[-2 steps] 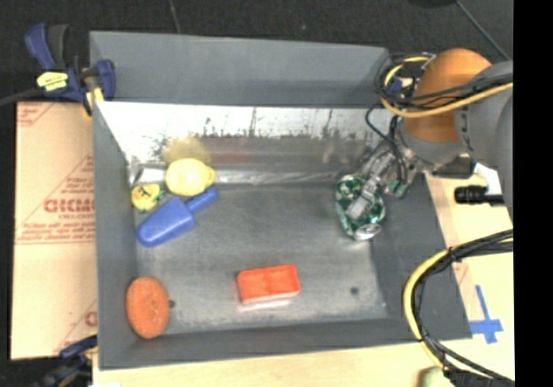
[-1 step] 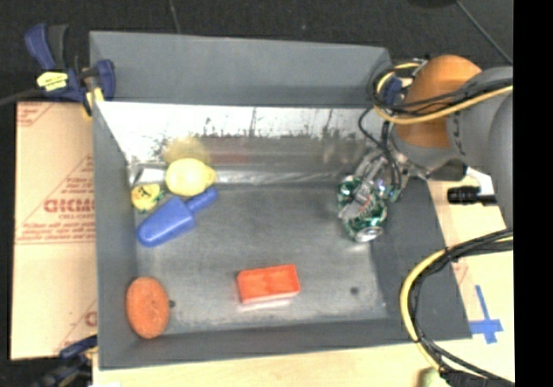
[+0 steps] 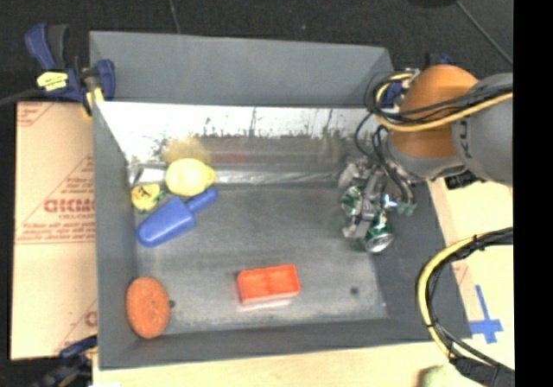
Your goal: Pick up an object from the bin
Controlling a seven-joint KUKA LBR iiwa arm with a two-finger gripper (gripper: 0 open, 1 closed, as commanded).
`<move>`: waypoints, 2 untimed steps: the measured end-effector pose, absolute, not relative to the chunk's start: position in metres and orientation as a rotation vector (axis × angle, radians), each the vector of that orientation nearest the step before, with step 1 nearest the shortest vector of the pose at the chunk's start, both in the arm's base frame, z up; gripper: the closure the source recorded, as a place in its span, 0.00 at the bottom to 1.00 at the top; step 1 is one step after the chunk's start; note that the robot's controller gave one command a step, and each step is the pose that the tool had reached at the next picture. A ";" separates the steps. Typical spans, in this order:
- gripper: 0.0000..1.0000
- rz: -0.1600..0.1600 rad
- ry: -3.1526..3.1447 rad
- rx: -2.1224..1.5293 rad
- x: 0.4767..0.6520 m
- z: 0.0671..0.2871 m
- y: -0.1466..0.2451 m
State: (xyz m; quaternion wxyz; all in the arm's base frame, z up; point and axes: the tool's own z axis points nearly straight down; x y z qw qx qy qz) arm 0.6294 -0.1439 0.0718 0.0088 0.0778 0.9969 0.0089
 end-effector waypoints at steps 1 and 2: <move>1.00 0.018 3.024 0.746 0.640 0.078 -0.151; 1.00 0.018 3.025 0.744 0.640 0.078 -0.151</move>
Offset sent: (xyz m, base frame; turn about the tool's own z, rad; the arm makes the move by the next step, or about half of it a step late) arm 0.0000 0.0000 0.0000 0.0000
